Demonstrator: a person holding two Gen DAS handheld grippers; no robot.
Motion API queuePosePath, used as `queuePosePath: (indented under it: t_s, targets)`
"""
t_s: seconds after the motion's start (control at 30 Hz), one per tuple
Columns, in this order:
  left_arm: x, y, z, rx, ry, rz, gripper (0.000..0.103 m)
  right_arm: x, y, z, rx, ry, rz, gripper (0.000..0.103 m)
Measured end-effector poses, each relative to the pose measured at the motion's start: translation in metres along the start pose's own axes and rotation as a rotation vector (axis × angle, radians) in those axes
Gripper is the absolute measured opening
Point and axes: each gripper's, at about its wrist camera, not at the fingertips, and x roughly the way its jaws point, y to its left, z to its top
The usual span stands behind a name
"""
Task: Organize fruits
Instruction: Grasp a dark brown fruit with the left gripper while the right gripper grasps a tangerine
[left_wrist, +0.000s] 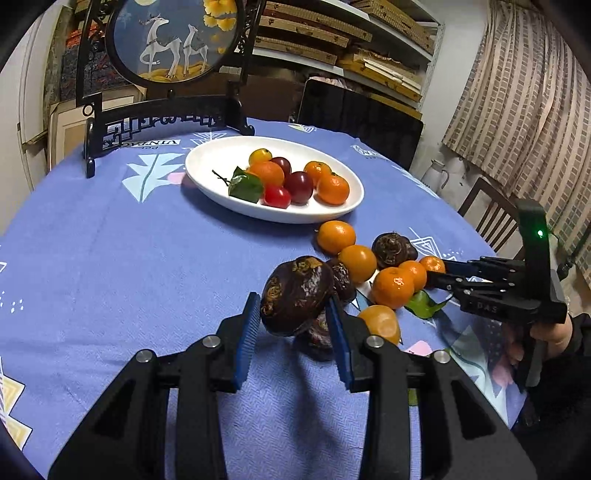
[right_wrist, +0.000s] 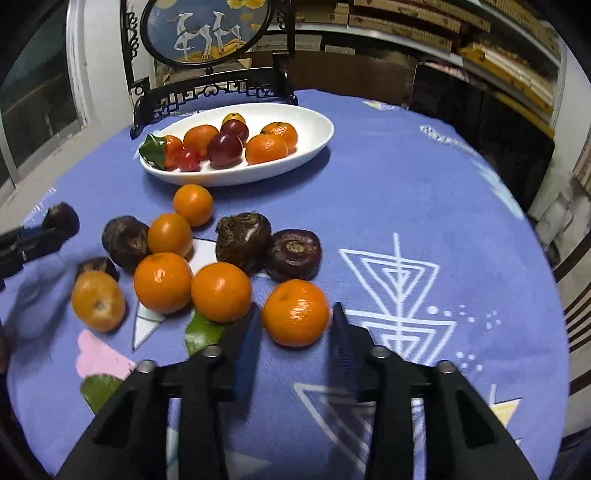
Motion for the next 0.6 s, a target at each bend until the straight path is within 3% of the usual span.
queuePosePath:
  t_s: [0.3,0.43,0.6]
  targets:
    - [-0.005,0.004,-0.001,-0.020,-0.022,-0.014,0.036,-0.025,-0.010,-0.006,0.086,-0.064,0.090,0.037]
    - [-0.020,0.010,0.000,-0.056,-0.080,-0.026,0.035,-0.046,-0.013,-0.009,0.092,-0.081,0.125,0.037]
    - [-0.038,0.010,0.017,-0.066,-0.120,-0.033,0.034,-0.075,-0.018,0.011,0.089,-0.130,0.190,0.037]
